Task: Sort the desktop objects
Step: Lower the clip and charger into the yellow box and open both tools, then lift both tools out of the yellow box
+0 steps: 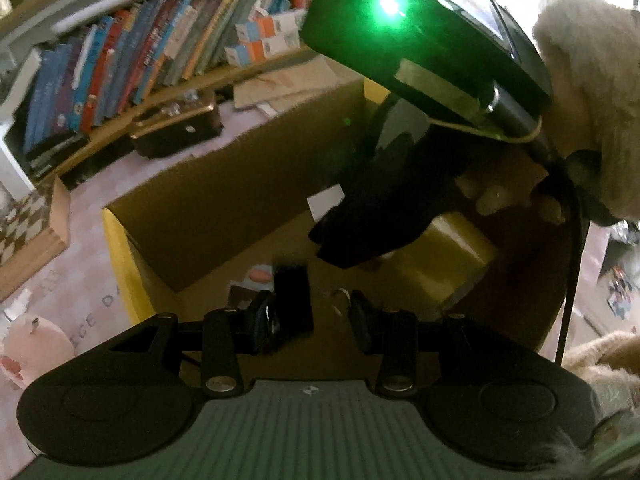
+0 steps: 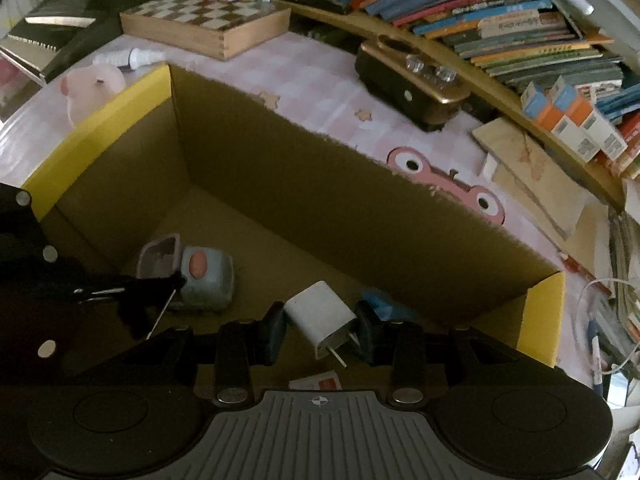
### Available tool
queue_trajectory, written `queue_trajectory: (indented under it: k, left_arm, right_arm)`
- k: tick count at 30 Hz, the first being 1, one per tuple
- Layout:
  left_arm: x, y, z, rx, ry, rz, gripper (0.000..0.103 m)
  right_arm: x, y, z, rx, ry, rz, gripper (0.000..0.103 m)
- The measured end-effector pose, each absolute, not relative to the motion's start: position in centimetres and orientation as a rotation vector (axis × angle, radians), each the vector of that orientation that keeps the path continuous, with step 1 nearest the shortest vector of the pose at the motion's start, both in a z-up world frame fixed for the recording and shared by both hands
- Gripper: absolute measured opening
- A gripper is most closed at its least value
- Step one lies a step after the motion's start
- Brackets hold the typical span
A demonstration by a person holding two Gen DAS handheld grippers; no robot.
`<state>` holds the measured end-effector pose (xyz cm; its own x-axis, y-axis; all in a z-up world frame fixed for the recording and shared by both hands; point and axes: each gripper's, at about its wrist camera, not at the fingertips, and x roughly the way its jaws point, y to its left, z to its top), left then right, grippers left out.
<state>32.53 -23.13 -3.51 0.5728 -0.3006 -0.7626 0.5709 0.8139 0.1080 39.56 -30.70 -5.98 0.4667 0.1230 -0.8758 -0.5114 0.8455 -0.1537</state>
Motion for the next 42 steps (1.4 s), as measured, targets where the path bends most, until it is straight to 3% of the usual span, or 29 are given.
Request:
queue_trajectory:
  k: [4,17,25,34,42]
  left_arm:
    - [31.7,-22.6,-2.7,0.344,0.747,-0.484,0.06]
    - [26.4,-18.4,3.1,0.203,0.516,-0.333,0.095]
    - [22.4,-15.7,4.6,0.14,0.42,-0.27,0.103]
    - [18.8,-12.3,3.9,0.071,0.394,-0.25,0.103]
    - [15.1,-8.9,2.5,0.01,0.386,-0.278,0.103]
  right_arm:
    - [39.0,-31.1,-5.0,-0.388,0.972,0.401,0.044]
    - [33.2,-33.7,1.4,-0.331,0.665,0.317,0.058]
    - [27.6,-35.6,4.4,-0.221,0.545,0.221,0.064]
    - [21.1,-34.9,4.3,-0.104,0.481,0.048,0.074]
    - [15.6,-31.7,2.5,-0.022,0.501,-0.068,0.074]
